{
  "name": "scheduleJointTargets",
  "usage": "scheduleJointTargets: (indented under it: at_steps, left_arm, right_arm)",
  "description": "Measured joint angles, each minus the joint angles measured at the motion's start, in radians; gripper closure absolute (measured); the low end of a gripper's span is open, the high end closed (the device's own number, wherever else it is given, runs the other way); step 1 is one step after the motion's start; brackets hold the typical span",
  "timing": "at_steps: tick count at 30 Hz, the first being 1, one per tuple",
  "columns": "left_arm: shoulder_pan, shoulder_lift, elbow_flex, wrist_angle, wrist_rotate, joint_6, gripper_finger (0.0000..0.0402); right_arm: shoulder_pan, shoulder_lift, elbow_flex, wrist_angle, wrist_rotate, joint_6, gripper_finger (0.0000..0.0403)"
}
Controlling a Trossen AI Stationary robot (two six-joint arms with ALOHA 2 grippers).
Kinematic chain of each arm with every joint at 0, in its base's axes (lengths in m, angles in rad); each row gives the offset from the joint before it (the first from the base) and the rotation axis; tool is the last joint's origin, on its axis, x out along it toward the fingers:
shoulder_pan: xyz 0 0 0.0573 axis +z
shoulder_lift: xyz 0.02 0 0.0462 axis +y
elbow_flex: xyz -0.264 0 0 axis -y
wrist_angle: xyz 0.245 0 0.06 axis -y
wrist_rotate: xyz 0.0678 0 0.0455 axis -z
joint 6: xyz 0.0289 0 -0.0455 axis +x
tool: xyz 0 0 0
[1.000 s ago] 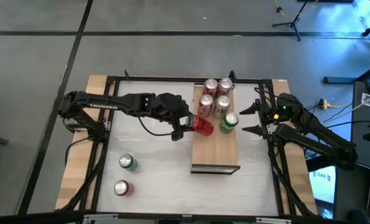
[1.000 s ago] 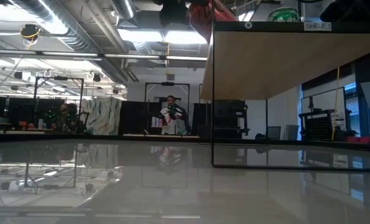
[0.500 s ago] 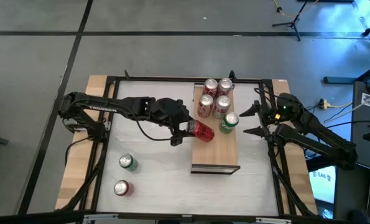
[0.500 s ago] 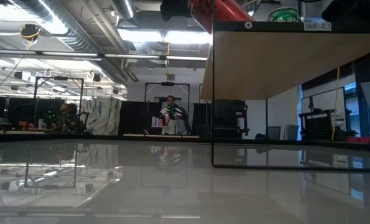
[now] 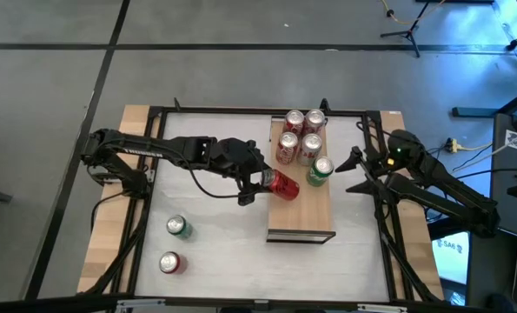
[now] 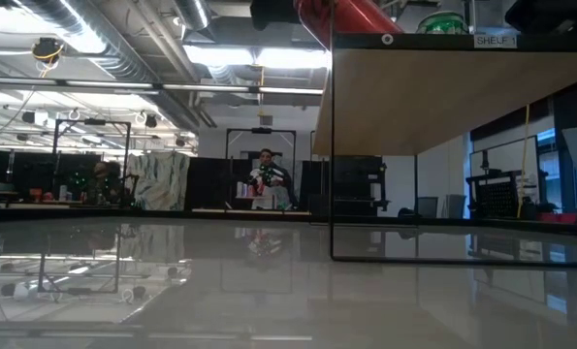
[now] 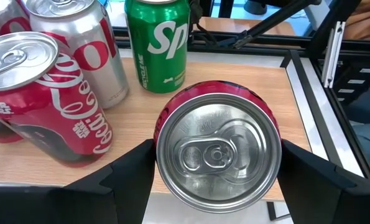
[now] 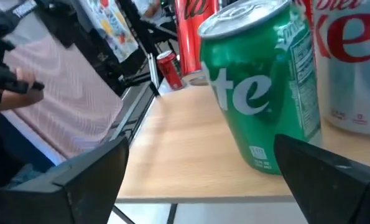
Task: Place canned beverage on shelf
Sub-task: Put the top red black soda can on the shelf
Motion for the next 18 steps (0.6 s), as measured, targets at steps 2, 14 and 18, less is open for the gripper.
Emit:
scheduleJointTargets:
  at_steps: [2,14,18]
  left_arm:
    - [0.000,0.000,0.000,0.000,0.000,0.000,0.0127]
    - [0.000,0.000,0.000,-0.001,0.000,0.000,0.0127]
    - [0.000,0.000,0.000,-0.001,0.000,0.000,0.0127]
  right_arm:
    - [0.000,0.000,0.000,0.022,-0.003,0.038,0.0006]
    - [0.125,0.000,0.000,0.307,0.008,0.196,0.0006]
    - [0.237,0.000,0.000,0.333,0.150,0.198,0.0006]
